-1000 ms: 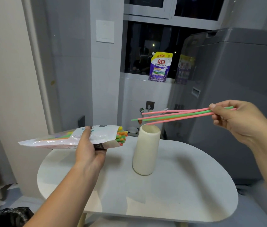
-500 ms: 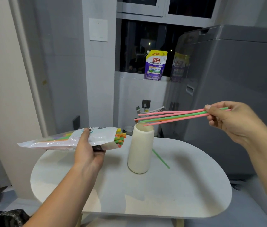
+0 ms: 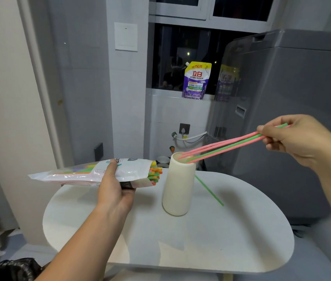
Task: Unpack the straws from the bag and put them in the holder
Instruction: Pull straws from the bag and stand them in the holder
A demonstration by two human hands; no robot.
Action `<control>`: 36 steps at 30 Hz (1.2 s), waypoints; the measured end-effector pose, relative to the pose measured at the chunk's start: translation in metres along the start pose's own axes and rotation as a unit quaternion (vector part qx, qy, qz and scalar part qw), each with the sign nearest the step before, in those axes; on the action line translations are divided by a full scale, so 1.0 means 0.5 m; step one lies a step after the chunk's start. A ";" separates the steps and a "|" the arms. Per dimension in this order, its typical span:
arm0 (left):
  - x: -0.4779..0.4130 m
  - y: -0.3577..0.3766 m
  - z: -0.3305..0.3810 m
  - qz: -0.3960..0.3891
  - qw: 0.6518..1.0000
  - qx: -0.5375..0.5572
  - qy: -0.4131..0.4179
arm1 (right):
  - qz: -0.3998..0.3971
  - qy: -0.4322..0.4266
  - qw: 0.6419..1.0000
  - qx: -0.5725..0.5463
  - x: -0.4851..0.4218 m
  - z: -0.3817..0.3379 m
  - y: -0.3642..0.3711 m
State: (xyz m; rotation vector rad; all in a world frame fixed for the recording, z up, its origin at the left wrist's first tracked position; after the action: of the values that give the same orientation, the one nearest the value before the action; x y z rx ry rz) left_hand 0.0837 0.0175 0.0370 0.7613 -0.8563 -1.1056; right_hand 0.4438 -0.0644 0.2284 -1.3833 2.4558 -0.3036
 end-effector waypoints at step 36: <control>0.011 -0.015 -0.014 -0.010 0.999 -0.042 -0.010 | -0.004 0.083 0.987 -0.140 -0.102 0.197 0.228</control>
State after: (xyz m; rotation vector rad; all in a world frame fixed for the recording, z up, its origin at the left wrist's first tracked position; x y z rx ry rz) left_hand 0.0876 0.0106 0.0283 0.6912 -0.8140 -1.1621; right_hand 0.4141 0.0345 0.1075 -1.5339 2.7137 -0.0800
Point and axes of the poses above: each hand's wrist, its own x-axis away from the middle knuckle, its own y-axis out of the palm, z = x × y, the point moved 8 cm from there along -x, towards the middle knuckle, and after that the axes turned 5 degrees about y, right-handed, at the moved point
